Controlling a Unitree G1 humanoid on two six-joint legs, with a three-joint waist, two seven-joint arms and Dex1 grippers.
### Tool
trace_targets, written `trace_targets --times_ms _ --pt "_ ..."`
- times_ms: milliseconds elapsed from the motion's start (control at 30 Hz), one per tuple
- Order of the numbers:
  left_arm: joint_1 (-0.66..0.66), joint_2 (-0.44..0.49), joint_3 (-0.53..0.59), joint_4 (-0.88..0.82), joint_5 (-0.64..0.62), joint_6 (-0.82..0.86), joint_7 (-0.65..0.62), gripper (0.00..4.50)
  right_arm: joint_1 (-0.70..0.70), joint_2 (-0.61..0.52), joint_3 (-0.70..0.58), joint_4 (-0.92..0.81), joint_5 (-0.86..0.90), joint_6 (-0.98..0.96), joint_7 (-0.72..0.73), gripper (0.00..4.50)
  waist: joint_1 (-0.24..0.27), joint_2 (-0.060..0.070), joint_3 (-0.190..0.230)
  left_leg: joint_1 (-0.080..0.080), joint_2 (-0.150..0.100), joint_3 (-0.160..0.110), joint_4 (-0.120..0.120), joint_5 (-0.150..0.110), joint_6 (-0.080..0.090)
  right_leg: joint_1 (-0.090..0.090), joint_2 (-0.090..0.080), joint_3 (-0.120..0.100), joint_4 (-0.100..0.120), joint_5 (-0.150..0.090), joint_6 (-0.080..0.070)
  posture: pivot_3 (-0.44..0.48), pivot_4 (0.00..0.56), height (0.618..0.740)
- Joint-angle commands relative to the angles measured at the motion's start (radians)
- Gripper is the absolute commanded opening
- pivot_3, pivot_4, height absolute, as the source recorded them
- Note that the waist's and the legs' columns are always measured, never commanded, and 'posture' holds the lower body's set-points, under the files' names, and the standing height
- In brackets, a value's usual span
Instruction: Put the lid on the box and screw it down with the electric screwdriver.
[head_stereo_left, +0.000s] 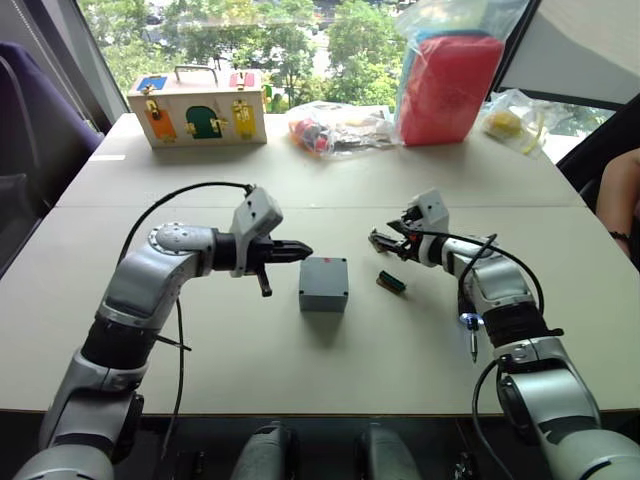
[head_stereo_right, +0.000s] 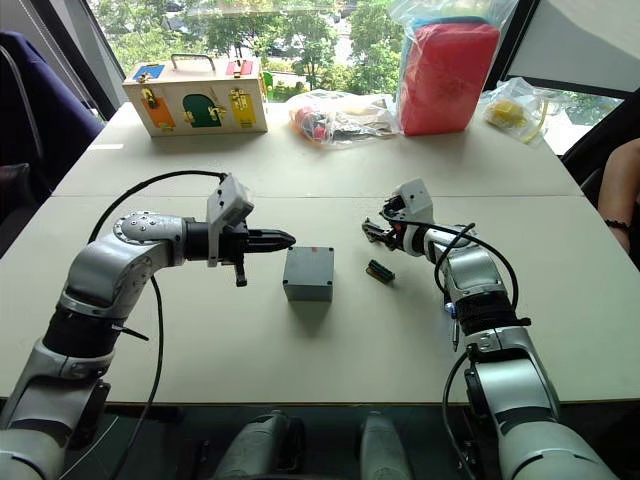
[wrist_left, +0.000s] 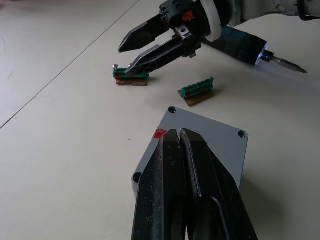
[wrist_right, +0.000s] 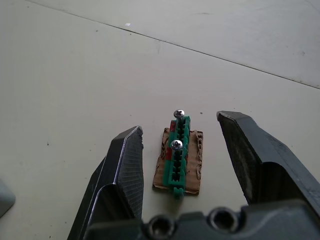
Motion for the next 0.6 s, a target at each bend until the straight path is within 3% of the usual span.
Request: trace_targets --times_ms 33,367,467,600 --pt "-0.003 0.011 0.019 -0.034 -0.019 0.002 0.004 0.00 -0.007 0.007 -0.012 -0.015 -0.004 -0.010 0.003 2.54 0.000 0.000 0.000 0.000 0.000 0.000 0.000 0.000 0.000 0.000 0.000 0.000 0.000 0.000 0.000 0.000 0.150 0.740" --pt "-0.002 0.012 0.016 -0.033 -0.027 0.000 0.010 0.00 0.009 0.008 -0.015 -0.026 -0.008 -0.001 0.010 2.54 0.000 0.000 0.000 0.000 0.000 0.000 0.000 0.000 0.000 0.000 0.000 0.000 0.000 0.000 0.000 0.000 0.150 0.740" --pt "-0.001 0.012 0.015 -0.031 -0.027 -0.001 0.010 0.00 0.013 0.011 -0.019 -0.028 -0.006 0.001 0.008 1.85 0.000 0.000 0.000 0.000 0.000 0.000 0.000 0.000 0.000 0.000 0.000 0.000 0.000 0.000 0.000 0.000 0.150 0.740" --pt "0.000 0.012 0.011 -0.030 -0.024 -0.004 0.010 0.00 0.015 0.013 -0.015 -0.022 -0.014 -0.004 0.004 0.15 0.000 0.000 0.000 0.000 0.000 0.000 0.000 0.000 0.000 0.000 0.000 0.000 0.000 0.000 0.000 0.000 0.150 0.740"
